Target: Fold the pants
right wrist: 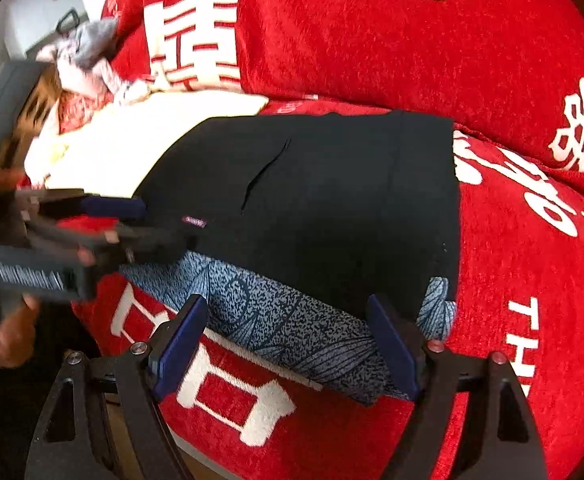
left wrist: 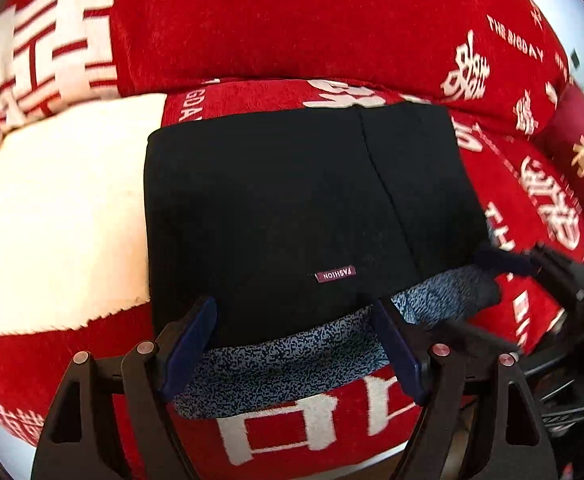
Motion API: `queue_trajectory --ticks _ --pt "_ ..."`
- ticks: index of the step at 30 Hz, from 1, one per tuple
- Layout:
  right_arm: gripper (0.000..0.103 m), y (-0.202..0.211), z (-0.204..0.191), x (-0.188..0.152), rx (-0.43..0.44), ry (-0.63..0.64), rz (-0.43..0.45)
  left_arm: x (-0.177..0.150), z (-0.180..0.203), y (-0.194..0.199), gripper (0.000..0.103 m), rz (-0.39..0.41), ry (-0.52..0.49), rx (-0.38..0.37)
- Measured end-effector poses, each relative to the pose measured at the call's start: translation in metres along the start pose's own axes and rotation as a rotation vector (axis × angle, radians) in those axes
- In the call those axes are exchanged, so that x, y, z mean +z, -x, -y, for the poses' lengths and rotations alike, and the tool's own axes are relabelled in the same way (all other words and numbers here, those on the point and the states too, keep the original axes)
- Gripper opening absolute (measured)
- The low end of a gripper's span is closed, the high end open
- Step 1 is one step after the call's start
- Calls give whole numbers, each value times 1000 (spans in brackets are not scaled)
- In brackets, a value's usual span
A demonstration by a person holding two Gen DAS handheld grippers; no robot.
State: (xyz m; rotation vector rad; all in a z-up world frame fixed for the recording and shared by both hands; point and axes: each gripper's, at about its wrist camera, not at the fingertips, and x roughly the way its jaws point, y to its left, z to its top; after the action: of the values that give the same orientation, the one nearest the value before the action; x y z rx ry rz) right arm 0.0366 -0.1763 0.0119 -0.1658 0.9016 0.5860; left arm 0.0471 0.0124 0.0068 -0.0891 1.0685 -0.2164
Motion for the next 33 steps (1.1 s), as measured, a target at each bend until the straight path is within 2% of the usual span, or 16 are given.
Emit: queue_trajectory --ticks 4,7,11,14,20,22,25,26,27,29,33 --pt "84 11 5 7 21 -14 -12 7 2 9 87 -10 12 -13" --pt "85 38 13 24 17 -27 61 23 -6 25 87 28 41 -54" --pt "89 45 33 62 -25 -32 94 61 -22 22 87 54 98 11" --pt "89 31 45 92 -10 -44 75 86 -35 6 87 24 153 48" --pt "89 -18 50 128 10 -23 -7 113 -45 -30 87 -62 147 125" --pt "89 -35 52 131 14 -28 -37 112 -47 -45 87 -106 141 132" --pt "90 -52 58 130 22 -55 -73 108 -40 -56 88 -112 84 173" --pt "90 -59 63 129 33 -75 -93 107 -38 -58 94 -112 69 176" --pt "91 -65 67 127 50 -99 -111 106 -36 -60 98 -114 57 172" --pt "93 -72 74 123 76 -130 -128 104 -37 -64 98 -115 53 166" --pt "97 -81 71 120 83 -111 -141 104 -41 -69 101 -117 69 144"
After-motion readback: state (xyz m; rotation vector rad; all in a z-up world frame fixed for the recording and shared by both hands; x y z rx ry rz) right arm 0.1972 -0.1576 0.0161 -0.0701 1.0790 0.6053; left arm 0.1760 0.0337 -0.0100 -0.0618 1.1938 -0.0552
